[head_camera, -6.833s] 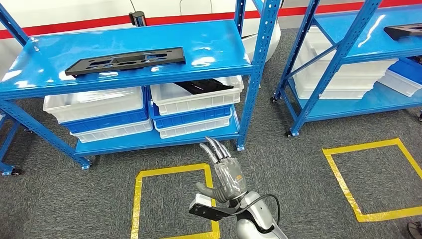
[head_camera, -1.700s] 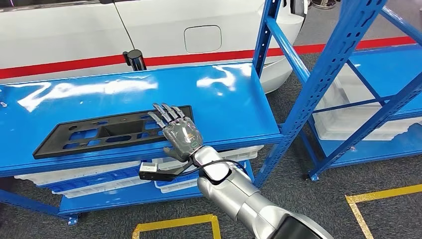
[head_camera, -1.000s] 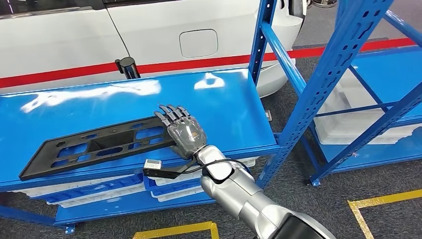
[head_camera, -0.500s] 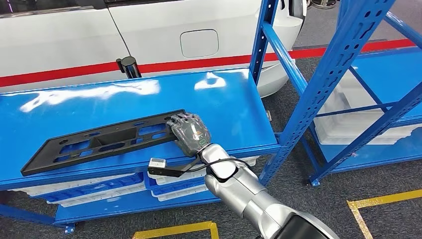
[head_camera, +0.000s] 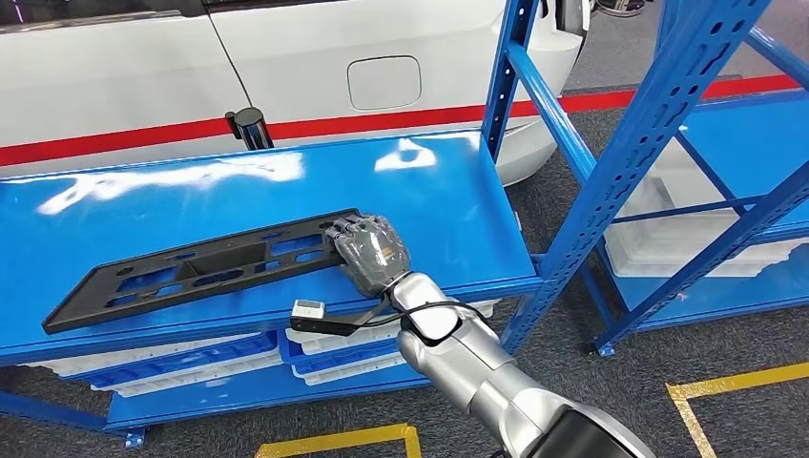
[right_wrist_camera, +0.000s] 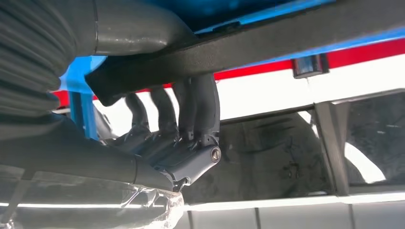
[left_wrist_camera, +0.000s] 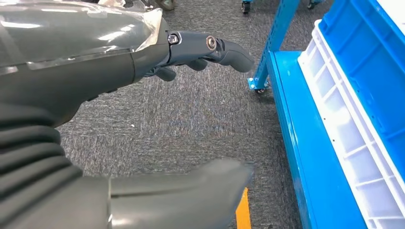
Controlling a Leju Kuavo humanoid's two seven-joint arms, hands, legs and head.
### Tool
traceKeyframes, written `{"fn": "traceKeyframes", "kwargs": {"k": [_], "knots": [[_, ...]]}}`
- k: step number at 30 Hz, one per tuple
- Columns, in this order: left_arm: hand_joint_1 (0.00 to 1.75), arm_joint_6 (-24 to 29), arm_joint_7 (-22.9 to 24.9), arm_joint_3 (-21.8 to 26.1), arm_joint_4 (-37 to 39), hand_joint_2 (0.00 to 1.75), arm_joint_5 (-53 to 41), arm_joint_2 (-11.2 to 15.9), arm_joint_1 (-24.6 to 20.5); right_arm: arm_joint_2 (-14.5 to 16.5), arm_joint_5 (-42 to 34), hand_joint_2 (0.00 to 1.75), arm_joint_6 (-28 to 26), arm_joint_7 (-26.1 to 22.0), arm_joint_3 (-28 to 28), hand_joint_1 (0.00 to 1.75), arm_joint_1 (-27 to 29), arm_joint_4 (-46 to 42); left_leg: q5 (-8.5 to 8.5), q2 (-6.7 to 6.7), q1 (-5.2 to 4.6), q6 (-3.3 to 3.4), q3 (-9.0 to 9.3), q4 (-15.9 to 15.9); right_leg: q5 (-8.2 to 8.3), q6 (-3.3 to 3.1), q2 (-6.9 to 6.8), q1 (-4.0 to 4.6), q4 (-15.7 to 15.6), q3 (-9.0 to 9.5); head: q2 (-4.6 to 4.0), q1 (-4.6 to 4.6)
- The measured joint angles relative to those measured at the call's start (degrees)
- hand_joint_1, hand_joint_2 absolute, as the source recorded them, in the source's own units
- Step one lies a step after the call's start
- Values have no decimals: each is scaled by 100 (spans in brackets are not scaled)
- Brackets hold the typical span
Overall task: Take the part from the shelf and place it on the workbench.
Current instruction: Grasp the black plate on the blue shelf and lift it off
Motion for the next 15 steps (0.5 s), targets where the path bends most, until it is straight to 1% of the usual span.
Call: {"fn": "traceKeyframes", "kwargs": {"k": [15], "knots": [[0,6,0,126,-2,175,-85,-20,-40,-74,-60,175,-62,-44,-1,175,-21,-15,0,-1,-1,0,1,0,0,0,0,0,0,1,0,0]]}}
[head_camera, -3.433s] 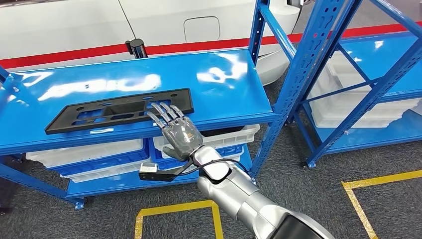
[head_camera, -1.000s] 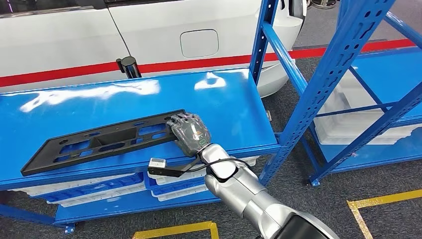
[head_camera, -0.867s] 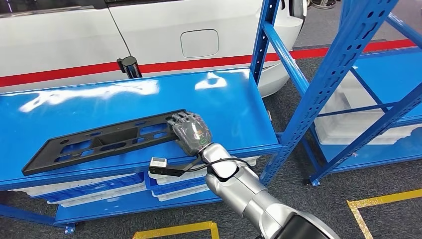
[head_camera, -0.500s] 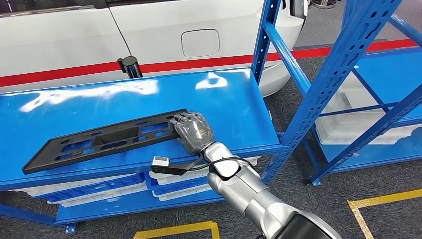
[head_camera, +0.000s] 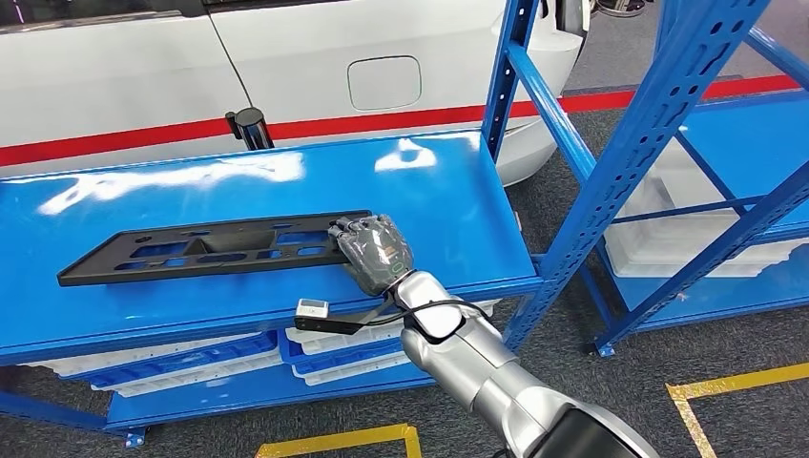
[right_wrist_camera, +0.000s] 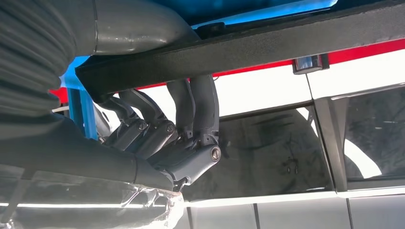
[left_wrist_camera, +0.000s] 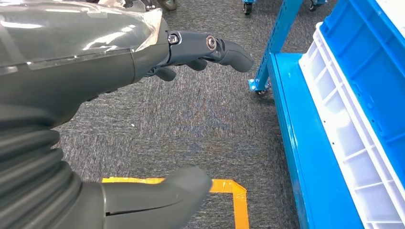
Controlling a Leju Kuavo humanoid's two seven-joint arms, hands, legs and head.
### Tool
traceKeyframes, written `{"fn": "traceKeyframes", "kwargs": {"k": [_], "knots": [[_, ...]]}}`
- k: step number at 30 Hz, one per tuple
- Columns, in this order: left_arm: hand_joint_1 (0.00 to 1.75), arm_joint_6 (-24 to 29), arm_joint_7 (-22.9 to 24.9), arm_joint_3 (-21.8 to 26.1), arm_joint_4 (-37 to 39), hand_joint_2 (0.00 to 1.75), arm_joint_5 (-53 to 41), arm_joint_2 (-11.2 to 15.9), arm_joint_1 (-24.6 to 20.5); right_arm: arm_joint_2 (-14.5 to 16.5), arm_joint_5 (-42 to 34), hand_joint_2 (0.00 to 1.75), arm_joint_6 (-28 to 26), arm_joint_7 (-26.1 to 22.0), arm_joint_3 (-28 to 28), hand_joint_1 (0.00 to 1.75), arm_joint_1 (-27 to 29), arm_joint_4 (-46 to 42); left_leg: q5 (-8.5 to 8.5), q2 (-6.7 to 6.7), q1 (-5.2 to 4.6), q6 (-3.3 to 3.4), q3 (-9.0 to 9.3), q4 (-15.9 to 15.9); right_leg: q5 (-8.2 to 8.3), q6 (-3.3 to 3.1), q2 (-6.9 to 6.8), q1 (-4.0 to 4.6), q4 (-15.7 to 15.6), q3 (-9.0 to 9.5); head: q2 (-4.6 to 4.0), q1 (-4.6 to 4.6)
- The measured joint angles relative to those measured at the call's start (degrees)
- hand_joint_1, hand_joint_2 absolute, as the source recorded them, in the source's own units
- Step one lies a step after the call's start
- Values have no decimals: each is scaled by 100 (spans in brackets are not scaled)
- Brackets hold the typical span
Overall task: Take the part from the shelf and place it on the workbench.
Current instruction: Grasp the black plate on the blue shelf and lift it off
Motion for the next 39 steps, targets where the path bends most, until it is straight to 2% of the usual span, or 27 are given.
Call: {"fn": "traceKeyframes", "kwargs": {"k": [13,21,39], "knots": [[0,2,0,75,-5,175,-207,-2,-25,-57,133,175,-8,58,21,175,-24,0,0,0,-1,0,0,0,0,0,-1,-1,0,1,0,0],[0,2,0,358,-79,175,-595,-17,-30,-81,8,175,-85,-18,22,175,-42,-76,0,0,-1,0,0,0,0,0,-1,-1,0,0,0,-1],[0,2,0,922,-150,175,-905,-99,-12,-556,-219,175,-103,-65,11,175,133,-1508,-1,0,-2,1,-3,0,0,0,-1,-3,0,-2,0,0]]}}
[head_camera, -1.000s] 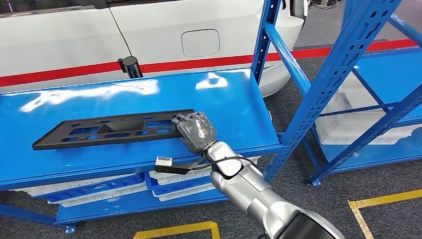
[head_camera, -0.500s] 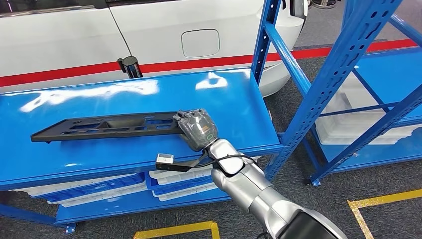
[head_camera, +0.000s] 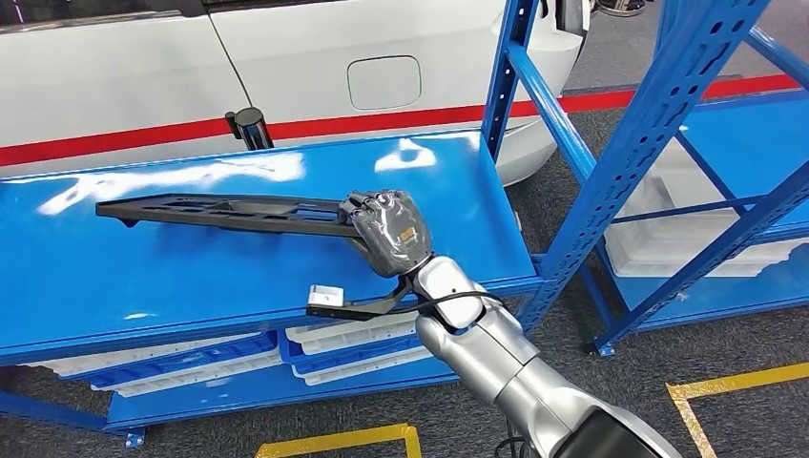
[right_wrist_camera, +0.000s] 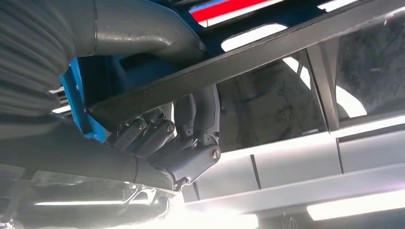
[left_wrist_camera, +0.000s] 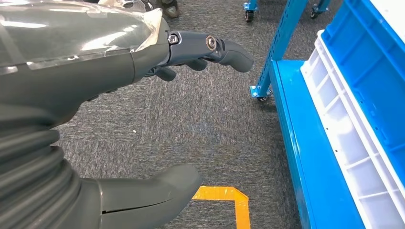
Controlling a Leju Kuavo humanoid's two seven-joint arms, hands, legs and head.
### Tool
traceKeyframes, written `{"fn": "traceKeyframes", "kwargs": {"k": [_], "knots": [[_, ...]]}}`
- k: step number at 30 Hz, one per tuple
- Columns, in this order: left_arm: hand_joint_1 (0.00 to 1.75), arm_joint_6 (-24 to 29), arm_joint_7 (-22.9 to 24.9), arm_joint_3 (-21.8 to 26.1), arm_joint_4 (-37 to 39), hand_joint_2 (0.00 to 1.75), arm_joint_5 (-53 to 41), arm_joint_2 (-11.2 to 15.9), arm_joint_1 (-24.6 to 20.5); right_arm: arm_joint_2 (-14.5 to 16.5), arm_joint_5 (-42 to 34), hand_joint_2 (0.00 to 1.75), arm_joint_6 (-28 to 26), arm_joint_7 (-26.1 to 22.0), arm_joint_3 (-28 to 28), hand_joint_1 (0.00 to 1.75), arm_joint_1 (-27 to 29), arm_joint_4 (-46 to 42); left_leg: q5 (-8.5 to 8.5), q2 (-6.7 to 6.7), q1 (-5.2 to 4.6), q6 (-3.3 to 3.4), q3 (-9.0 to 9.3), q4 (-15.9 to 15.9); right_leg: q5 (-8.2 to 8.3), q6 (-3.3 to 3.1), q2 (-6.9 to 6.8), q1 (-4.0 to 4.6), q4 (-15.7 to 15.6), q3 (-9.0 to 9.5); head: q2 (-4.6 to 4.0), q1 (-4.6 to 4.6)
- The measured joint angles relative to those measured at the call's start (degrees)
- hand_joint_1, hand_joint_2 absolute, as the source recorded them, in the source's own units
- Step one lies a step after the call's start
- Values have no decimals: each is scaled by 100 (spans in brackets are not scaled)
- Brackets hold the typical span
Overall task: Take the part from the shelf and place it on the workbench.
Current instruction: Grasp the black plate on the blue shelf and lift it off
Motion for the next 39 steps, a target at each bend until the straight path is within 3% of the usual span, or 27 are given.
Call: {"fn": "traceKeyframes", "kwargs": {"k": [33,39], "knots": [[0,-8,6,553,-113,175,-296,-93,-5,-503,226,175,-37,192,-315,175,276,-1653,-1,0,0,1,-1,0,0,0,0,-1,0,-1,0,0],[0,-158,265,550,15,175,-446,-81,-30,-562,324,175,-97,245,-404,175,445,-1787,-1,0,0,1,-1,0,0,0,0,-1,-1,-1,0,-1]]}}
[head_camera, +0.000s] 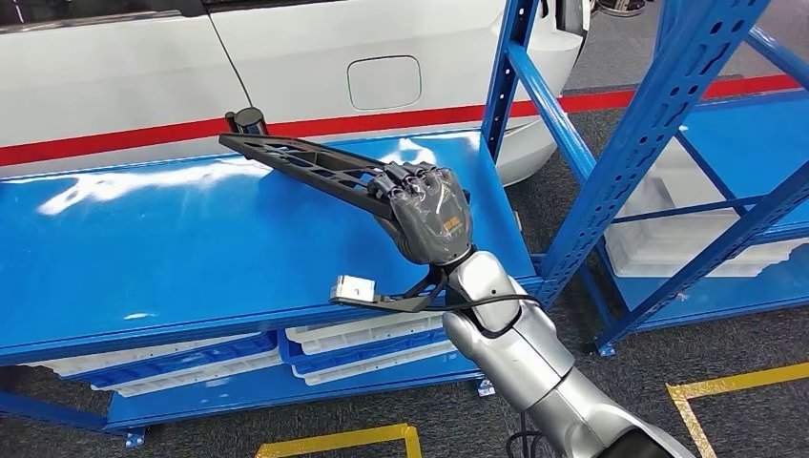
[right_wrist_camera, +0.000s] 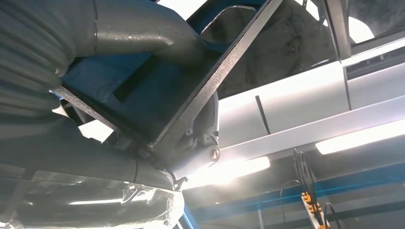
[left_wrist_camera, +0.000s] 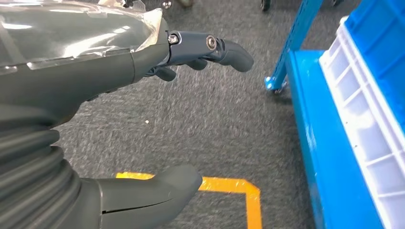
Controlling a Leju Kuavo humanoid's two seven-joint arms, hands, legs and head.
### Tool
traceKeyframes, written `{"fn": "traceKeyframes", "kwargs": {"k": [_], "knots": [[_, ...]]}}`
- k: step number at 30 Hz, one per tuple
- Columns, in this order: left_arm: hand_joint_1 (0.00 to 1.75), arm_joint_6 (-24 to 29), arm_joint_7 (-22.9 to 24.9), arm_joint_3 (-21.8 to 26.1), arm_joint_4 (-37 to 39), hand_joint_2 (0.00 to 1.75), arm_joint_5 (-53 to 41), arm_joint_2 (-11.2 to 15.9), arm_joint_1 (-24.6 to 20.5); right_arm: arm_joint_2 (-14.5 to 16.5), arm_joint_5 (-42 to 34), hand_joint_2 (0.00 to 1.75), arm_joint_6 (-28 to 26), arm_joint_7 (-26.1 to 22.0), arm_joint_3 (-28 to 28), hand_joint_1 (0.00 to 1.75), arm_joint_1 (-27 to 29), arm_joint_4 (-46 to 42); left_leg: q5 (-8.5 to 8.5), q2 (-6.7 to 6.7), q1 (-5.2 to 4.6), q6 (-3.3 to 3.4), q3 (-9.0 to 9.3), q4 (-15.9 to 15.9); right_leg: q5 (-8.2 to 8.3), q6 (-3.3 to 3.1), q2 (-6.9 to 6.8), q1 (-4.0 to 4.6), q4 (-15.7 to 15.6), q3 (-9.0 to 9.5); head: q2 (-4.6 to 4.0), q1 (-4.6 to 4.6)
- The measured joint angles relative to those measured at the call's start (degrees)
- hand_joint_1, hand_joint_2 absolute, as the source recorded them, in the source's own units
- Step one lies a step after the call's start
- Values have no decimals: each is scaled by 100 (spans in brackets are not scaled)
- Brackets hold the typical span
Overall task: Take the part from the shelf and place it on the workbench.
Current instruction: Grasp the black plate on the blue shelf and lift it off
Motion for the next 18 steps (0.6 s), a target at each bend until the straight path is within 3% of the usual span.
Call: {"fn": "traceKeyframes", "kwargs": {"k": [18], "knots": [[0,-74,797,-10,146,175,-213,21,1,-35,98,175,-64,52,-103,175,267,-56,-4,0,-1,1,-2,5,2,2,-1,-7,-3,2,0,1]]}}
